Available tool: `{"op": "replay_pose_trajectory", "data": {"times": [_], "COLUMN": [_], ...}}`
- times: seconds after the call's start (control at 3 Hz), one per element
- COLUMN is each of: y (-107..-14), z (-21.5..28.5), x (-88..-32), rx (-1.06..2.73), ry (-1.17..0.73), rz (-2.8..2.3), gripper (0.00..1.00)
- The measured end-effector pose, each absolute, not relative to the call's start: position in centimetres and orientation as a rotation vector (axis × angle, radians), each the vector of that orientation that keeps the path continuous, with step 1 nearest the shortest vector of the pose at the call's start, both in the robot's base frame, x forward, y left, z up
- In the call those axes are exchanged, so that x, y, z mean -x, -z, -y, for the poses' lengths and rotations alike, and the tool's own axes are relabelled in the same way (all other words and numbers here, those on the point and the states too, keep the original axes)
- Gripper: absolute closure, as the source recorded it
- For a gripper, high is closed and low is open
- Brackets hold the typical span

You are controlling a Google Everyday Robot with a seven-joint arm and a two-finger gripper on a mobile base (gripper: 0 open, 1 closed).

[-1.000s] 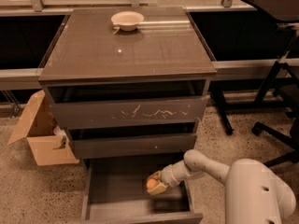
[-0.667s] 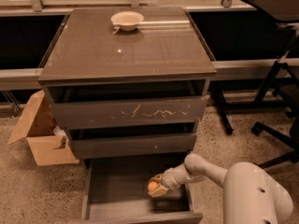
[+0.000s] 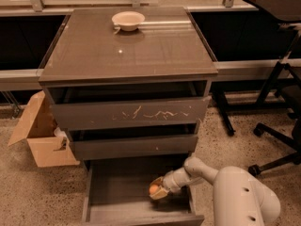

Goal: Place orange into bottom drawer

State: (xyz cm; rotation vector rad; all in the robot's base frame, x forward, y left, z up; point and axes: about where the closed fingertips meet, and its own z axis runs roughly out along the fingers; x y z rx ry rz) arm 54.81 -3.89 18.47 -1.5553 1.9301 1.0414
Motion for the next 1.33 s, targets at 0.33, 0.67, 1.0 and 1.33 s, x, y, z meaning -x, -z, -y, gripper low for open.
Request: {"op": "replay_pose_trajectory", "data": {"times": [0.33, 0.67, 1.0, 1.33], "y": [-16.8, -16.1, -17.2, -20.7], "z": [4.0, 4.0, 4.9, 6.5], "x": [-55.4, -55.7, -55.7, -54.5], "rx": [1.548, 1.544, 1.529, 1.488], "ry": [-1.049, -1.052, -1.021, -1.000], "rz": [-1.948, -1.959, -1.945, -1.883], "gripper": [0.27, 0.04, 0.00, 0.00]}}
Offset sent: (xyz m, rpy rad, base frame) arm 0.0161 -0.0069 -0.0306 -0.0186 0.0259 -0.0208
